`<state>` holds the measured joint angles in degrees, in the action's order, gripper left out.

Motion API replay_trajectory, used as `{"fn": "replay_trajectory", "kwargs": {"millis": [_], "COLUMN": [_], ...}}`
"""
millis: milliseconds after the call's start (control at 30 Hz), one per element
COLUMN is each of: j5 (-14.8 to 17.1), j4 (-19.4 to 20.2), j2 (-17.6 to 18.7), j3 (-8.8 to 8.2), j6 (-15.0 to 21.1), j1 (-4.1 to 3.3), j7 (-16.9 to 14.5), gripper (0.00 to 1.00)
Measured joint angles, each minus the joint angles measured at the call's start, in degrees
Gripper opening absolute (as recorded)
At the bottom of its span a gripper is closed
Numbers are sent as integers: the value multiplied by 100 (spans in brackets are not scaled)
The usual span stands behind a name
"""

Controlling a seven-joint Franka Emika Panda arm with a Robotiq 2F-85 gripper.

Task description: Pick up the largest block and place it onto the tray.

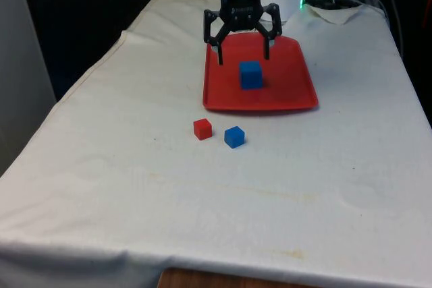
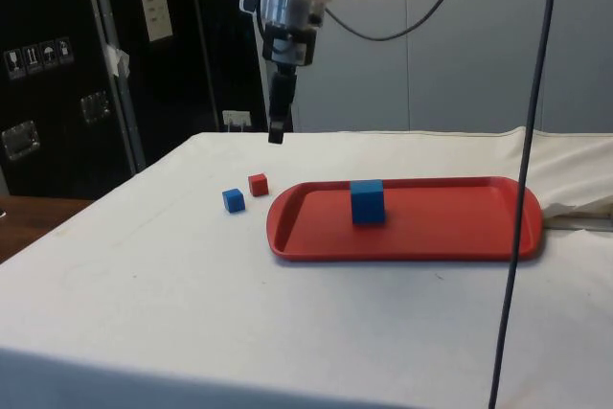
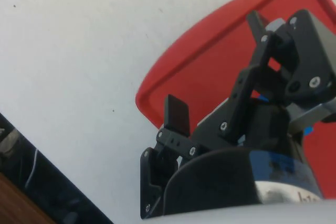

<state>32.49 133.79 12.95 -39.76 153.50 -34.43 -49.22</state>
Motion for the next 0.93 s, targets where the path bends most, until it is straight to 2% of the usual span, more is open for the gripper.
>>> {"fn": "replay_trajectory", "kwargs": {"millis": [67, 467, 667, 933], "j5": [0, 69, 132, 229], "j4": [0, -372, -504, -796], "j2": [0, 241, 350, 567], "j3": [0, -103, -149, -229], "j6": [0, -252, -327, -504], "j1": [0, 149, 178, 252], "j7": [0, 40, 29, 11], "gripper": [100, 100, 100, 100]}}
